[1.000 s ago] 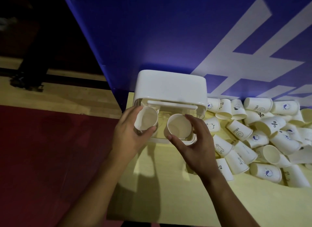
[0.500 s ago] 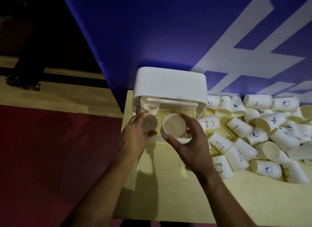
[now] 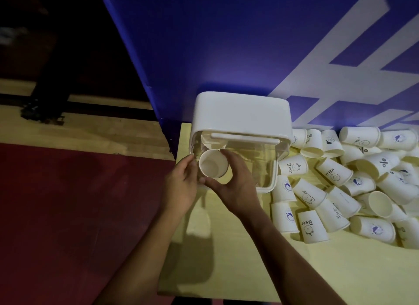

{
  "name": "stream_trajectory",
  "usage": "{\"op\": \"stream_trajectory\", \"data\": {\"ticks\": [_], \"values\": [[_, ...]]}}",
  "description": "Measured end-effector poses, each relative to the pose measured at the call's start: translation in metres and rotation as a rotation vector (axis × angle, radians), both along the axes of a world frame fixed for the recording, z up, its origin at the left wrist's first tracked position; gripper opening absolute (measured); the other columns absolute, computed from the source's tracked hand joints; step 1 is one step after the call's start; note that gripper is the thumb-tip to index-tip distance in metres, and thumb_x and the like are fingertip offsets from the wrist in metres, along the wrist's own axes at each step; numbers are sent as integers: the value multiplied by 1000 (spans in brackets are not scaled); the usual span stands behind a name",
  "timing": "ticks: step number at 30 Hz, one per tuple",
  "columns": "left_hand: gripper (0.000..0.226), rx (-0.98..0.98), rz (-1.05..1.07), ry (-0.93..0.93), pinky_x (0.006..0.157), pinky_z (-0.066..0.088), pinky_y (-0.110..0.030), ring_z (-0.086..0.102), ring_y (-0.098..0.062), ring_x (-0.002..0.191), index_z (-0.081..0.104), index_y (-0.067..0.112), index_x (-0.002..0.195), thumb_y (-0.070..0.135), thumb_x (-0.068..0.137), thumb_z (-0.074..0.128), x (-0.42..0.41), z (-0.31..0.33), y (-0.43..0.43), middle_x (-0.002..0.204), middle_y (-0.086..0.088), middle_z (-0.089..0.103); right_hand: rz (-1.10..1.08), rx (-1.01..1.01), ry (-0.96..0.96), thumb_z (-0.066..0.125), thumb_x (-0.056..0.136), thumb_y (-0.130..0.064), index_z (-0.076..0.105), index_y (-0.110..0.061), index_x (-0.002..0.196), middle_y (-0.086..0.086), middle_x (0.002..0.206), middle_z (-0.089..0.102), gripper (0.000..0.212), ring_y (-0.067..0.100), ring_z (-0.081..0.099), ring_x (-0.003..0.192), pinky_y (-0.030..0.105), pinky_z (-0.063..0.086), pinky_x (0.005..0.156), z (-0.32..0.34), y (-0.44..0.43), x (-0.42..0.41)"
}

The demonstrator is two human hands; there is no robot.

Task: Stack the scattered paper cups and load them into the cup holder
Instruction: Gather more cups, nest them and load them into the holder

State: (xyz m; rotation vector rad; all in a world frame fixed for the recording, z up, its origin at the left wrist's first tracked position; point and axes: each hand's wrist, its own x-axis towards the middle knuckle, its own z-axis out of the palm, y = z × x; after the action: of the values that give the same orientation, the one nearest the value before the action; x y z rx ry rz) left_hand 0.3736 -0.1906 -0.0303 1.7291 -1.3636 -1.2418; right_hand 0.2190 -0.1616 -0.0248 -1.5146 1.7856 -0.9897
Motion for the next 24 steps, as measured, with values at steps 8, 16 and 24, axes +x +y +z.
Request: {"op": "stream_trajectory", "data": {"ticks": [8,16,24], "values": [[29,-5,-83,-48,73,45,-6,68,-2,98,70,26,129,22,106,53,-10,-13,-11,109,12,74,9,136,-45,83,84,-45,52,-26,147,-14,143,57,73,-1,50,129,8,36,102,-24,-3,-2],[30,23,-42,14,87,55,-15,68,2,103,70,22,130,19,103,60,-9,-20,-7,113,11,75,36,192,-57,84,82,-44,53,-29,145,-13,140,59,71,-3,50,124,15,38,101,-24,-7,-8],[37,-116,-8,-125,90,49,-19,65,-11,115,63,20,137,32,102,61,-14,10,1,130,3,68,-69,202,-102,73,89,-53,52,-32,147,-14,144,57,65,4,56,127,32,48,107,-12,18,-33]]}}
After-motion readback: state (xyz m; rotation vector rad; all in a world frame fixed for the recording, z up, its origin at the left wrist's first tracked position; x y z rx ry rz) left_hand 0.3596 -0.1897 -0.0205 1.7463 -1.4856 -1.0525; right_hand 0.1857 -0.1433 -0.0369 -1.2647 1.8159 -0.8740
